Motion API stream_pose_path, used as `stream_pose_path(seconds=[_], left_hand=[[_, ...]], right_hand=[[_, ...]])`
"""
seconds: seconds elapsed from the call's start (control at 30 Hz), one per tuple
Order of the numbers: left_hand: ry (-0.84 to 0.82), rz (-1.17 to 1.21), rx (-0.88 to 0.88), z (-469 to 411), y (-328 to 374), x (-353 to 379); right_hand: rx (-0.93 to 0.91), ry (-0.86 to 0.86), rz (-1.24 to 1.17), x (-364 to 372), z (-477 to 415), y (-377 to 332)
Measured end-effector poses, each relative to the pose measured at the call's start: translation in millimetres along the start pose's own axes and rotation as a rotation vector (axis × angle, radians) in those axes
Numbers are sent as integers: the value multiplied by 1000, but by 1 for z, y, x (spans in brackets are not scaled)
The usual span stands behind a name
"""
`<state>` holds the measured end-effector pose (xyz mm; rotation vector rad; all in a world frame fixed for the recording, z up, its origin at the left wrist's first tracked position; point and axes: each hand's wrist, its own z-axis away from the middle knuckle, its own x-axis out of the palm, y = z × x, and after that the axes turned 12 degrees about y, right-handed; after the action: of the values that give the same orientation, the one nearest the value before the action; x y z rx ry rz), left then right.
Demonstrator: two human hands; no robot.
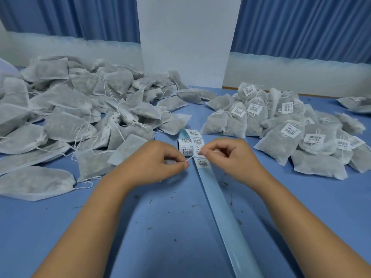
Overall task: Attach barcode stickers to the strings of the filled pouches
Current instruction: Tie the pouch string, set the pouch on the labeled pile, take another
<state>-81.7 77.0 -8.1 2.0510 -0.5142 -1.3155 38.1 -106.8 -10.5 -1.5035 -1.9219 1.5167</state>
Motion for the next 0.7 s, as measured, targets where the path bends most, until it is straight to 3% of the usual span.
stream_pose_path(seconds=[0.13,0.3,0.4,0.53,0.6,0.7], left_hand=[[-48,310,-5,3,9,9],[90,630,-86,0,15,17],[148,560,-112,-2,11,20],[247,170,-23,-1,5,19],[159,86,-25,-2,5,18],[-34,194,-68,0,11,16]], right_hand=[[-20,177,-108,3,-4,6],[-192,184,31,13,3,10],[-303,107,171,14,4,9],[-379,29,281,10,5,5],[-381,61,266,6,4,2],[-302,162,168,2,1,3]])
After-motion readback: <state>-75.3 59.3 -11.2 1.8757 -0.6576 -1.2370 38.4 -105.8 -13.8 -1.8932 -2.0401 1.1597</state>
